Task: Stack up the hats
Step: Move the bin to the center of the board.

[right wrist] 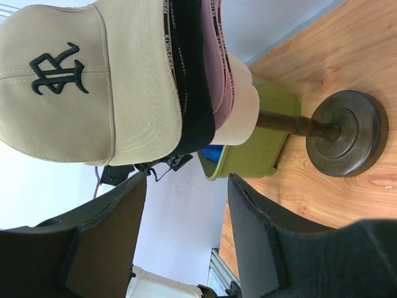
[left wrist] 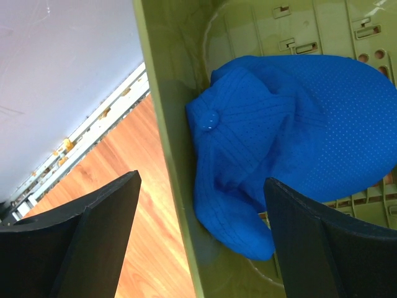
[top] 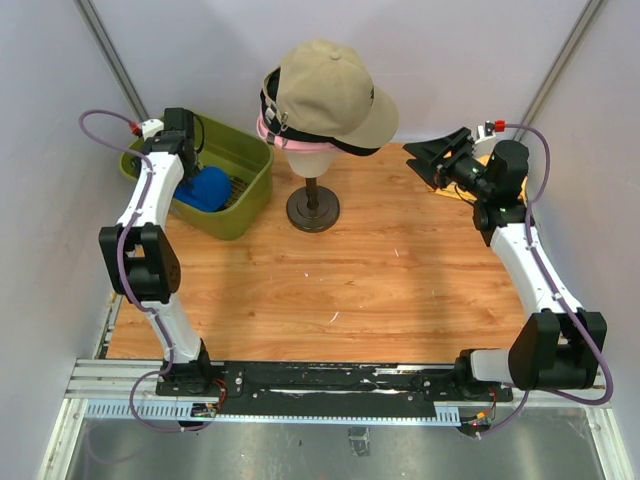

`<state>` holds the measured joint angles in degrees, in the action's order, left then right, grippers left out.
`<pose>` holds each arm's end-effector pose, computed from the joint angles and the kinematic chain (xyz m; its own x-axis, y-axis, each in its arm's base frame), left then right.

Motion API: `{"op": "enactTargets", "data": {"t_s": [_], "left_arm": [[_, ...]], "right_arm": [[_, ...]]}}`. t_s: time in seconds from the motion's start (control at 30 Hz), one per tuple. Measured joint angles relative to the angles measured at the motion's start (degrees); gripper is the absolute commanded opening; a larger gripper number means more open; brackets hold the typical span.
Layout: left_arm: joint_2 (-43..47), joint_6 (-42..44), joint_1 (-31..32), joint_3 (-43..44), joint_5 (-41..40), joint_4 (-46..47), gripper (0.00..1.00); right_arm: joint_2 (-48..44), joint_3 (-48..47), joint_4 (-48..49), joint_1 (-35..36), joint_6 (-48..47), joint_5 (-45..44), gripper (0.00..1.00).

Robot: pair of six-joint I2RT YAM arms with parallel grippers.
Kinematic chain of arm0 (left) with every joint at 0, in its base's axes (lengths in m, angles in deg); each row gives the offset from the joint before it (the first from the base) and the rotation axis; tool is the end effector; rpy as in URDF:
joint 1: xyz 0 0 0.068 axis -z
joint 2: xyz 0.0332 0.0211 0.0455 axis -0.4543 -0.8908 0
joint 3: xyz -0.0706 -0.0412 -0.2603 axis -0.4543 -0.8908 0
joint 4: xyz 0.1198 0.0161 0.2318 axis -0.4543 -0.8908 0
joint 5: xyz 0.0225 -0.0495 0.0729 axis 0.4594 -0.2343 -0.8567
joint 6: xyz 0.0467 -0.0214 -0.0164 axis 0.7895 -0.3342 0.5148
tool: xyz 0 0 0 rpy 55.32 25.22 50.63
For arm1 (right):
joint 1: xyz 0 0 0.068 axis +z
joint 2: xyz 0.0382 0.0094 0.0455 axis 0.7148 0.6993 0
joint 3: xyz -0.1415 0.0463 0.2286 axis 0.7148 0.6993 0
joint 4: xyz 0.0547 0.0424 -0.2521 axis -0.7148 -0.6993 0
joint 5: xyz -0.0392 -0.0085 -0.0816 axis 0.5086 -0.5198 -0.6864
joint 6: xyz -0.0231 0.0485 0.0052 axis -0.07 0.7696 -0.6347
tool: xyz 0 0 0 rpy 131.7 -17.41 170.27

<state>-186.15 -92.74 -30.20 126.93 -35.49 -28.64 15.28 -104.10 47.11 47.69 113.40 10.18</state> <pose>0.3956 0.0444 0.3157 -0.5244 -0.4235 -0.7387 -0.7569 0.6292 0.1766 0.3055 0.0335 0.3761 -0.6215 0.7192 -0.3107 -0.2307 0.2110 0.9499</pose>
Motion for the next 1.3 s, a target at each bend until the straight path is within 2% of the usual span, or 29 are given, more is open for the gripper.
{"op": "enactTargets", "data": {"t_s": [0.57, 0.73, 0.83, 0.87, 0.93, 1.0, 1.07, 1.23, 1.3], "left_arm": [[-2.25, 2.62, 2.01, -1.99, -2.54, 2.29, 0.84], [-3.3, 3.23, 2.01, -3.02, -2.73, 2.49, 0.78], [-4.02, 3.37, 2.01, -3.34, -2.71, 2.71, 0.66], [-4.24, 3.58, 2.01, -3.43, -2.86, 2.73, 0.58], [-4.33, 3.85, 1.92, -3.56, -3.58, 2.54, 0.34], [-4.33, 3.85, 1.73, -3.56, -4.13, 2.58, 0.22], [-4.33, 3.41, 1.64, -3.5, -4.63, 3.41, 0.19], [-4.31, 1.66, 1.6, -3.39, -3.82, 5.86, 0.2], [-4.31, 1.22, 1.6, -3.28, -3.48, 5.95, 0.11]], "right_arm": [[0.0, 2.54, 1.99, 0.0, -0.09, 0.02, 0.56], [-0.04, 2.73, 2.03, 0.0, -0.09, 0.04, 0.56], [-0.17, 3.04, 2.05, 0.0, -0.09, 0.07, 0.56], [-0.24, 3.13, 2.05, 0.0, -0.09, 0.07, 0.56], [-0.46, 3.32, 2.03, 0.0, -0.09, 0.07, 0.56], [-0.74, 3.43, 2.03, 0.0, -0.09, 0.09, 0.56], [-0.94, 3.43, 2.03, 0.0, -0.09, 0.07, 0.56], [-1.55, 3.48, 2.03, 0.0, -0.09, 0.04, 0.56], [-1.75, 3.48, 2.01, 0.0, -0.09, 0.04, 0.56]]}}
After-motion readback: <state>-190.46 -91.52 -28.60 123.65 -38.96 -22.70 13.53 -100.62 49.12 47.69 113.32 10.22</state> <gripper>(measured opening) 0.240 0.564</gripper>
